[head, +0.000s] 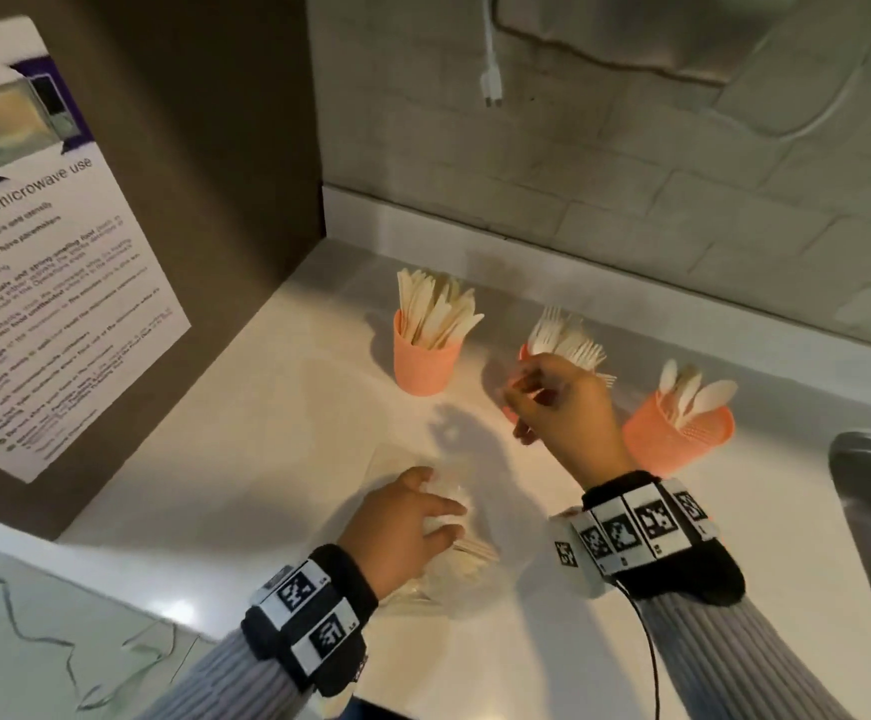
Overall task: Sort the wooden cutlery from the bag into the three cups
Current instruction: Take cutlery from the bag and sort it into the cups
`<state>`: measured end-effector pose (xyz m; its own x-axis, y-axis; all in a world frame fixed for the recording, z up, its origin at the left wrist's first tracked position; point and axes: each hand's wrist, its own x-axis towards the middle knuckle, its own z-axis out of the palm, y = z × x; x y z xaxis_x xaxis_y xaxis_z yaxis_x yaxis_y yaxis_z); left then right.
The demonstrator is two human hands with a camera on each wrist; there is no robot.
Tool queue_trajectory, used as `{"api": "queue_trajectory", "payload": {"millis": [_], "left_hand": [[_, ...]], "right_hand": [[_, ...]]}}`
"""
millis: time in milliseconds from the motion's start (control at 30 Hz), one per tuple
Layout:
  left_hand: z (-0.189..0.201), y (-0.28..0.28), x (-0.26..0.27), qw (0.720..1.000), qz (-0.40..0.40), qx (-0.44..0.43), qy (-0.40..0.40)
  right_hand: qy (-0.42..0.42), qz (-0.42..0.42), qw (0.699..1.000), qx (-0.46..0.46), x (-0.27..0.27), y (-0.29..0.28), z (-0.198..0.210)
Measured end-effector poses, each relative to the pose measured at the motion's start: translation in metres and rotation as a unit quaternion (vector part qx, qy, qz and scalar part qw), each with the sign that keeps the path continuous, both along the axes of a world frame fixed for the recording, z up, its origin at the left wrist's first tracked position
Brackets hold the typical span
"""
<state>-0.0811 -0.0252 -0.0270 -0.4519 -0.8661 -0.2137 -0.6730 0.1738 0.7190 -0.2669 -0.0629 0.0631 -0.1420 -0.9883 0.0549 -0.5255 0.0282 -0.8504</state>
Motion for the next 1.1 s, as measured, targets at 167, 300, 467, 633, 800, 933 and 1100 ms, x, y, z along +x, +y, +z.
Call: {"api": "queue_trajectory", "payload": {"millis": [167, 300, 467, 633, 800, 933, 1100], "left_hand": [[-0.001, -0.006, -0.009, 0.998, -0.036, -0.019, -0.051], [0.001, -0.009, -0.004, 0.999, -0.045, -0.02, 0.022], [-0.004, 0.0, 0.02, 0.998, -0.052, -0.027, 0.007], [-0.013, 0.01, 0.025, 0.998, -0.049, 0.004, 0.033], [-0.019, 0.01, 0.02, 0.997, -0.028, -0.003, 0.075], [-0.021, 0.01, 0.019, 0.998, -0.03, -0.022, 0.058], [-0.018, 0.009, 0.019, 0.998, -0.027, -0.022, 0.059]], "right_hand": [[-0.027, 0.099, 0.988, 0.113, -0.001, 0.065, -0.059], [0.064, 0.13, 0.976, 0.161, 0.005, 0.075, -0.1], [0.103, 0.127, 0.963, 0.216, 0.006, 0.075, -0.106], [0.216, 0.167, 0.925, 0.265, 0.026, 0.069, -0.1], [0.305, 0.219, 0.869, 0.322, 0.037, 0.056, -0.085], [0.247, 0.232, 0.871, 0.356, 0.038, 0.052, -0.08], [0.208, 0.245, 0.877, 0.358, 0.039, 0.048, -0.073]]}}
